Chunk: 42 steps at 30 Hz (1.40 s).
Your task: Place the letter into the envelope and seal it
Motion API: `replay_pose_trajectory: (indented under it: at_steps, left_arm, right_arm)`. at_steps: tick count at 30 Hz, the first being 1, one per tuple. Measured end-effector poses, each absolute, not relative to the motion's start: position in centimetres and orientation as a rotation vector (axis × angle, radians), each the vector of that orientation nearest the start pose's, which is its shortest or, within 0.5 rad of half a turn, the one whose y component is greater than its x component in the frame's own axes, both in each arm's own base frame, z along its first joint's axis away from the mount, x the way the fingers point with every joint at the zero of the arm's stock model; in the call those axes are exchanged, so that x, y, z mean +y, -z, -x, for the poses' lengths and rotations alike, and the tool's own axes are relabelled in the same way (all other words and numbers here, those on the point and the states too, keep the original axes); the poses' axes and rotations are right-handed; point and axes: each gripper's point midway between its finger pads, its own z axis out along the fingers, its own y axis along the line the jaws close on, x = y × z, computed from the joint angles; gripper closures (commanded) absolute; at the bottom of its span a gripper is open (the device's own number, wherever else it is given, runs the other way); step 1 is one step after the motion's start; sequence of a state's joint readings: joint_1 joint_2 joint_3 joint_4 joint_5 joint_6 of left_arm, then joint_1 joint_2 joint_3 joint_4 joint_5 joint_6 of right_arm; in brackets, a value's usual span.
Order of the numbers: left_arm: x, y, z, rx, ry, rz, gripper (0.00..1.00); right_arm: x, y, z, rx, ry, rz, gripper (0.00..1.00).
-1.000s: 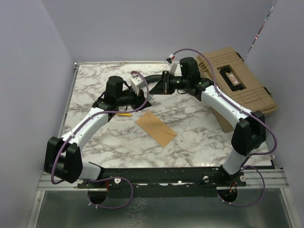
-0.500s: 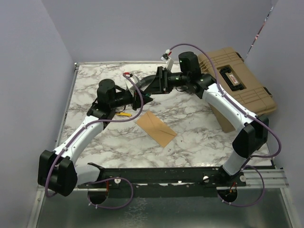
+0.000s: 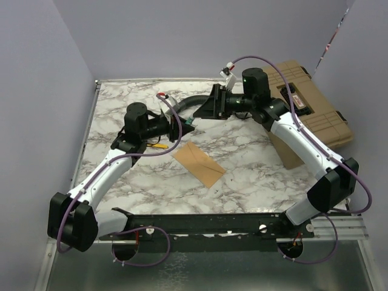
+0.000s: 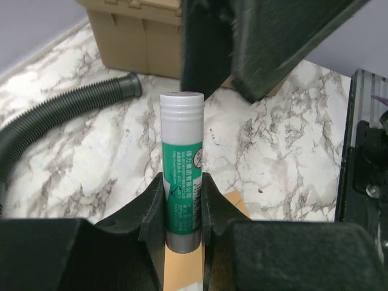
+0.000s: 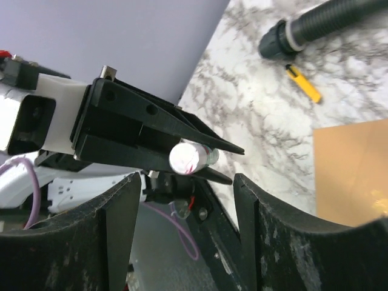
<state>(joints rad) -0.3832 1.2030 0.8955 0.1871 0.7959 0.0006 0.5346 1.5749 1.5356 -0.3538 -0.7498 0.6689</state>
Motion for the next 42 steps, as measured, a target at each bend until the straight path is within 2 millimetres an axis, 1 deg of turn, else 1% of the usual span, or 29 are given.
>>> replay_pose_trajectory:
  at_steps: [3,5,7,8,10,12,13,14,15,18,19,20,22,24,27,29,33,37,40,42]
  left_arm:
    - [-25.2,-26.6,-30.1,1.598,0.973,-0.814,1.00]
    - [-25.1,-24.9,-30.8,1.698,0.994,-0.728,1.00]
    - [-25.0,-22.8,-31.7,1.791,0.990,-0.647,1.00]
    - [-24.7,-21.4,-32.3,1.851,0.972,-0.593,1.00]
    - [-24.1,-19.1,-33.4,1.937,0.921,-0.511,1.00]
    - [-23.4,-16.3,-34.8,2.031,0.856,-0.432,1.00]
    - [-23.0,-14.5,-35.4,2.090,0.813,-0.394,0.99]
    - [-22.8,-13.5,-35.8,2.122,0.789,-0.374,0.98]
    - [-22.4,-11.7,-36.5,2.175,0.742,-0.344,0.96]
    - [-21.5,-8.5,-38.0,2.263,0.640,-0.289,0.95]
    - [-21.3,-7.8,-38.3,2.281,0.616,-0.277,0.94]
    - [-21.0,-6.8,-38.7,2.306,0.582,-0.262,0.91]
    - [-20.7,-5.6,-39.5,2.335,0.534,-0.241,0.89]
    - [-20.4,-5.1,-40.3,2.344,0.494,-0.219,0.86]
    - [-20.2,-4.4,-41.4,2.350,0.421,-0.182,0.73]
    - [-20.1,-4.0,-41.6,2.352,0.379,-0.170,0.68]
    - [-20.3,-2.9,-41.8,2.357,0.304,-0.161,0.62]
    - [-20.5,-3.0,-42.2,2.346,0.257,-0.153,0.54]
    - [-20.0,-3.1,-42.7,2.352,0.201,-0.130,0.45]
    - [-19.8,-3.4,-43.0,2.352,0.179,-0.118,0.40]
  right_arm:
    - [32.6,-32.6,-30.5,2.131,-1.365,0.336,0.34]
    - [31.5,-32.6,-30.9,2.125,-1.284,0.281,0.34]
    - [30.3,-32.3,-31.2,2.121,-1.195,0.233,0.34]
    - [29.7,-32.1,-31.4,2.121,-1.150,0.210,0.34]
    - [28.5,-31.6,-31.7,2.127,-1.065,0.176,0.34]
    - [27.5,-30.6,-32.0,2.144,-0.988,0.144,0.35]
    - [27.2,-30.0,-32.1,2.154,-0.966,0.138,0.35]
    - [26.9,-29.3,-32.1,2.169,-0.941,0.131,0.35]
    - [26.5,-28.4,-32.1,2.191,-0.914,0.119,0.35]
    - [25.7,-25.9,-31.9,2.255,-0.850,0.103,0.35]
    - [25.4,-25.2,-31.8,2.274,-0.830,0.100,0.35]
    - [25.1,-24.8,-31.7,2.286,-0.809,0.099,0.35]
    - [24.6,-24.4,-31.8,2.297,-0.771,0.092,0.35]
    - [24.1,-24.2,-32.0,2.298,-0.734,0.091,0.35]
    - [23.4,-23.9,-32.1,2.301,-0.677,0.090,0.35]
    - [23.0,-24.0,-32.2,2.292,-0.651,0.094,0.35]
    - [22.2,-24.7,-32.1,2.262,-0.615,0.108,0.35]
    - [21.6,-25.1,-31.9,2.250,-0.584,0.127,0.35]
    - [21.4,-25.2,-31.5,2.252,-0.583,0.133,0.35]
    - [21.4,-25.2,-31.2,2.257,-0.590,0.138,0.35]
